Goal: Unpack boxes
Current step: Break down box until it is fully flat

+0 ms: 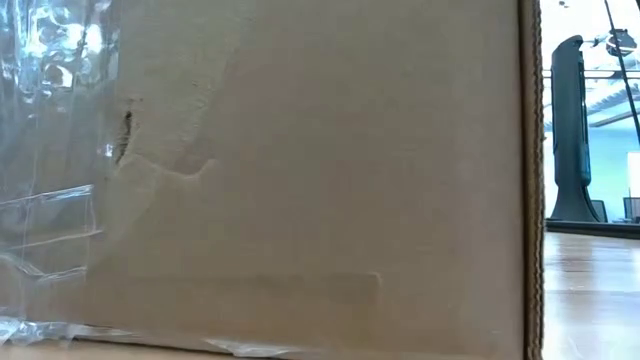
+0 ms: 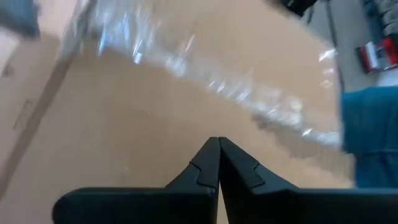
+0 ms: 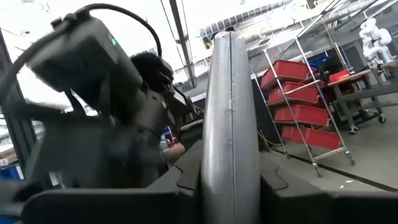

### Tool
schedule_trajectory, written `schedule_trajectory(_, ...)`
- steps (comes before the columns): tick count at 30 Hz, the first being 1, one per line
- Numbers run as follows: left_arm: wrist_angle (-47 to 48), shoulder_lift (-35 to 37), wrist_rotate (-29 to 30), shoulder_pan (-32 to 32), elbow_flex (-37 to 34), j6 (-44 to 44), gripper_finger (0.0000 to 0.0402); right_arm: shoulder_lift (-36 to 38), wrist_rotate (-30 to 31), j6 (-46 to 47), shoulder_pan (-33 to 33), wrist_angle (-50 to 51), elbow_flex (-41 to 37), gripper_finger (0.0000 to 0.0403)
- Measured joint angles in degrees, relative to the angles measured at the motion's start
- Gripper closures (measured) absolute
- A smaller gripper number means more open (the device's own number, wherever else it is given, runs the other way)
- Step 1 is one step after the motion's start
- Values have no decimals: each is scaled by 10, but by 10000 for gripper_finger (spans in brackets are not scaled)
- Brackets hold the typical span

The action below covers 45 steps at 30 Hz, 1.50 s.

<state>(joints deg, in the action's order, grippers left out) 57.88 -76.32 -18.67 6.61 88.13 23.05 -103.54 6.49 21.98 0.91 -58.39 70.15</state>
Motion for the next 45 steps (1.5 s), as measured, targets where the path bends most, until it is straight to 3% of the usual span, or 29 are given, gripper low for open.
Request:
schedule_trajectory(11,47,10,-49,39,52,34,392,6,-5,20,-1,26,6,340)
schedule_trajectory(22,31,2,-48,97,8,32,392,6,-6,-5,-10,190,94,340)
schedule_trajectory(34,-53,4,-48,130,-83,25,392,-9,-5,34,-11,203,96,340)
schedule_trajectory(45,-67,4,-28,129,-99,9,392,-15,6,39,-18,201,96,340)
